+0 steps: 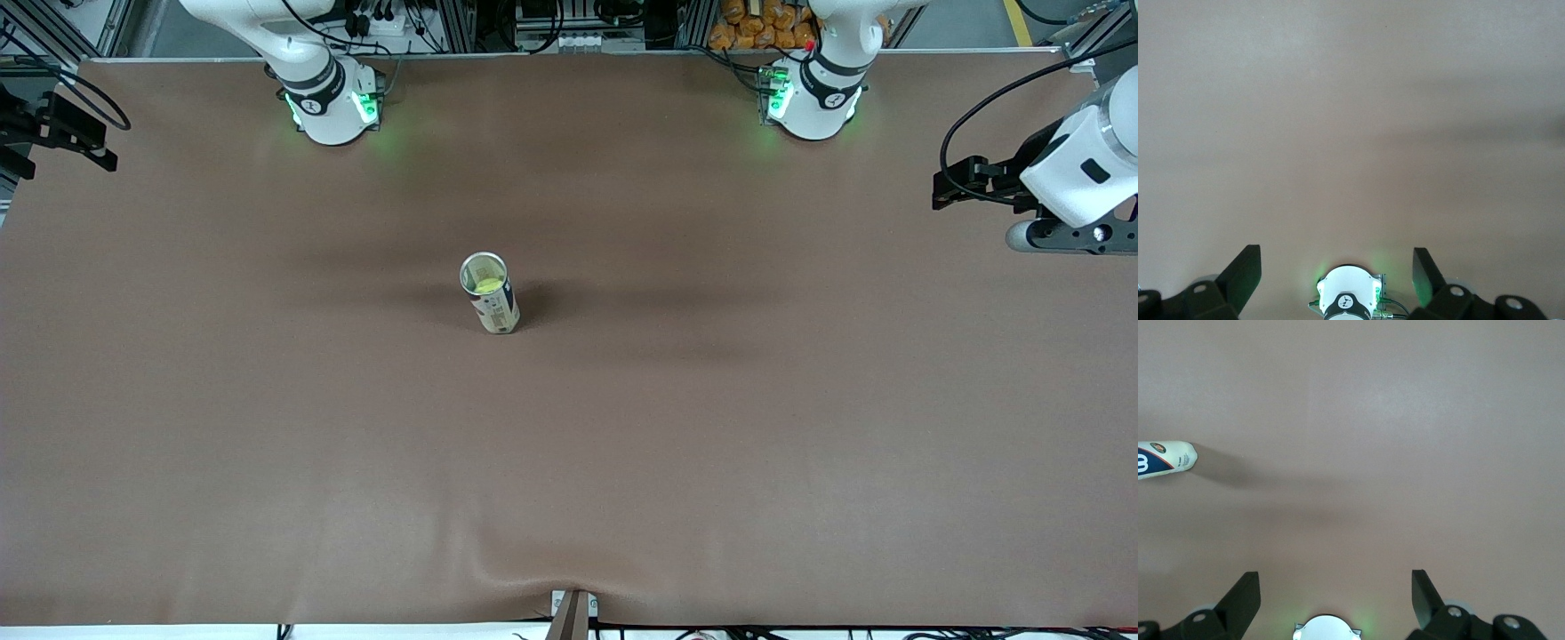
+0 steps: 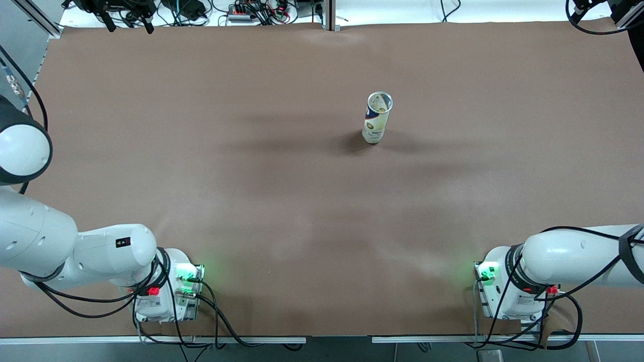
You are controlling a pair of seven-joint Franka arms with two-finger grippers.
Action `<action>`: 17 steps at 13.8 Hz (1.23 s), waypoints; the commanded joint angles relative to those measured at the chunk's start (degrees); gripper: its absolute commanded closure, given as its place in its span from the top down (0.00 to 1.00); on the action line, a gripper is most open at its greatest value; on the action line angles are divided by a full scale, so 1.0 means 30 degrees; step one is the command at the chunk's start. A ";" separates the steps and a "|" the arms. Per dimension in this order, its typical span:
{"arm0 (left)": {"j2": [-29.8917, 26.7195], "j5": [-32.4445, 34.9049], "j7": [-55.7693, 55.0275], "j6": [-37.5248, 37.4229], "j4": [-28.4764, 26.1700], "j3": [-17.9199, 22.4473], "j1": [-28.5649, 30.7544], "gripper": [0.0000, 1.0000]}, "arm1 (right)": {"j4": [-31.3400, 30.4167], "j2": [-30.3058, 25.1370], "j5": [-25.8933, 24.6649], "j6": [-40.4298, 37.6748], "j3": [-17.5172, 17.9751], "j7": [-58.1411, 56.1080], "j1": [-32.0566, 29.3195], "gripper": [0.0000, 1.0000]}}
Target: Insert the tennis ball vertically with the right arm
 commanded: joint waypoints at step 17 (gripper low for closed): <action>-0.1793 -0.0305 0.0512 0.1629 -0.1602 0.4571 -0.3105 1.00 | 0.1462 -0.0003 -0.0231 -0.0679 -0.0105 0.0036 0.0528 1.00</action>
